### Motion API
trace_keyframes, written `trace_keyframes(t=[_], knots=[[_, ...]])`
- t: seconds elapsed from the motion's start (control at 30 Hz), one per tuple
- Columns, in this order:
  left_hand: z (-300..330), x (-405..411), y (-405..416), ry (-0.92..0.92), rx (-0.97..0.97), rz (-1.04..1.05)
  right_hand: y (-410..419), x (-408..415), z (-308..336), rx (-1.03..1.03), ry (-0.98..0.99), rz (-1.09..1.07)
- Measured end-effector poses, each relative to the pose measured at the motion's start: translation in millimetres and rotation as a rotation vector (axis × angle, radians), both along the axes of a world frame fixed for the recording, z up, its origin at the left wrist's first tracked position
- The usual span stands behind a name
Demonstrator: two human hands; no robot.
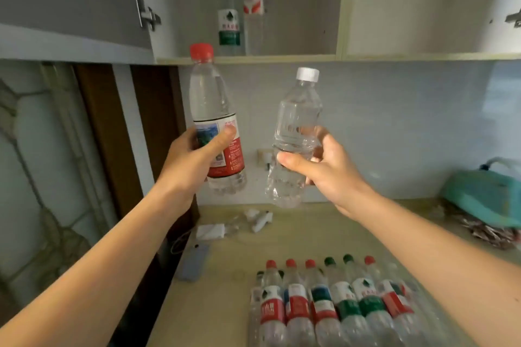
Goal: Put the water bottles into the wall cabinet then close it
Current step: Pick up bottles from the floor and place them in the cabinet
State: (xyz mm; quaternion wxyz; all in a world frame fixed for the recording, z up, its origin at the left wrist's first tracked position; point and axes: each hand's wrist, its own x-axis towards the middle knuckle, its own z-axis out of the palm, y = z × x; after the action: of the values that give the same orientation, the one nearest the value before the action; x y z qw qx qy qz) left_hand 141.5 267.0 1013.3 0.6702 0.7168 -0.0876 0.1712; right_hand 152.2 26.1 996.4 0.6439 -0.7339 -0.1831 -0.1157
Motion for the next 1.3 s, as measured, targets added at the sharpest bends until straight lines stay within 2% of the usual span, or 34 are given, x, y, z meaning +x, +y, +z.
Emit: trace_keyframes(t=[0.27, 0.4, 0.5, 0.63, 0.87, 1.0, 1.2, 1.3], knots=[[152.6, 88.9, -12.9, -0.214, 0.029, 0.161, -5.4, 102.4, 154.4, 0.03, -0.272, 0.018], [195.2, 145.9, -21.0, -0.268, 0.008, 0.246, -1.8, 166.8, 215.3, 0.072, -0.332, 0.047], [210.4, 192.1, -26.5, -0.261, 0.018, 0.273, 7.7, 213.6, 241.8, 0.067, -0.342, -0.011], [222.5, 248.3, -32.8, -0.281, 0.114, 0.307, 10.7, 266.6, 249.6, 0.006, -0.277, -0.066], [226.5, 326.1, -48.4, -0.271, 0.236, 0.214, -1.6, 314.3, 244.6, -0.132, -0.267, -0.207], [225.4, 344.1, -55.7, -0.283, 0.276, 0.192, -5.7, 325.1, 246.2, -0.159, -0.293, -0.291], [224.4, 360.1, -62.1, -0.321, 0.209, 0.069, 6.3, 332.4, 245.9, -0.213, -0.324, -0.396], [227.1, 356.6, -55.1, -0.328, 0.325, 0.078, 14.8, 328.8, 244.8, -0.222, -0.271, -0.494]])
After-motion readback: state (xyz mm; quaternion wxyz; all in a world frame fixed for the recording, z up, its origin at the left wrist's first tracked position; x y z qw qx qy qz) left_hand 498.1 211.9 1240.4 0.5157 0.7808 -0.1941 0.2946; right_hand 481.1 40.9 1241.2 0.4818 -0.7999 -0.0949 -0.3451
